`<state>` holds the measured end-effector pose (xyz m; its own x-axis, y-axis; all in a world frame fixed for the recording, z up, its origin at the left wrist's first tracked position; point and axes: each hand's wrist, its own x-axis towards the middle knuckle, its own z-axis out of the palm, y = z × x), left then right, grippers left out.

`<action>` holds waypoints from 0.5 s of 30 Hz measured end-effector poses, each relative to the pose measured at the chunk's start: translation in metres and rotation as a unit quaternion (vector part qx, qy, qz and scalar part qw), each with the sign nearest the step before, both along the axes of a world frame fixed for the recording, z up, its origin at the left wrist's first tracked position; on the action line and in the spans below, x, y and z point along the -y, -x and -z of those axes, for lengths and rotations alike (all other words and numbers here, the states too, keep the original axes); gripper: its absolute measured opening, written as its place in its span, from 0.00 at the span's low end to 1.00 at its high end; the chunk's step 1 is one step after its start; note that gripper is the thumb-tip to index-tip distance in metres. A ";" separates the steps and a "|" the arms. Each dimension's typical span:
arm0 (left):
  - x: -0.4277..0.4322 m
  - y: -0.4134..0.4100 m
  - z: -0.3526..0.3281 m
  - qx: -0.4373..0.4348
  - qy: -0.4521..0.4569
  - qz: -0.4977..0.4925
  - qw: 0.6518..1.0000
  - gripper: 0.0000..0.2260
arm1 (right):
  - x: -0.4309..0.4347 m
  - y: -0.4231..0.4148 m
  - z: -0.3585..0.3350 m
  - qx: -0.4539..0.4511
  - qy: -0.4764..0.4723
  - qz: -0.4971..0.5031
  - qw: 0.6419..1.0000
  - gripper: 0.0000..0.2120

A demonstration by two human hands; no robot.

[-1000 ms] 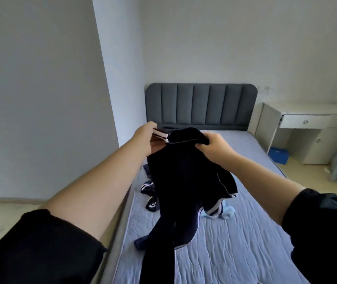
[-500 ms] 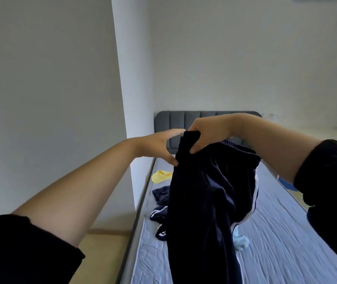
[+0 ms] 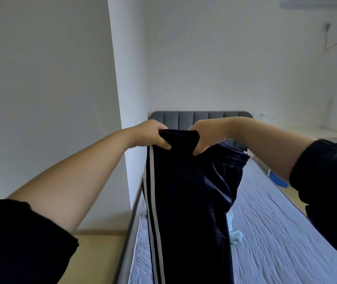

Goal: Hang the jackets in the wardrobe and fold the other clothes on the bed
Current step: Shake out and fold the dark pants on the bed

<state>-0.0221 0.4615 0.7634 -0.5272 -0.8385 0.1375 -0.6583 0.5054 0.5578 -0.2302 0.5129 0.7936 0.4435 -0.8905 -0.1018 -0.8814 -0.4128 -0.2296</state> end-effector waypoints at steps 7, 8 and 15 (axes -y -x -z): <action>0.009 -0.002 0.010 -0.022 0.051 -0.082 0.995 0.11 | 0.013 0.038 0.069 -0.084 0.088 0.115 0.986 0.09; 0.011 -0.004 0.012 -0.025 0.052 -0.090 0.994 0.12 | 0.014 0.045 0.076 -0.059 0.092 0.143 0.984 0.08; 0.017 -0.012 0.006 0.006 0.097 -0.111 0.989 0.12 | 0.017 0.053 0.076 0.086 0.113 0.209 0.967 0.10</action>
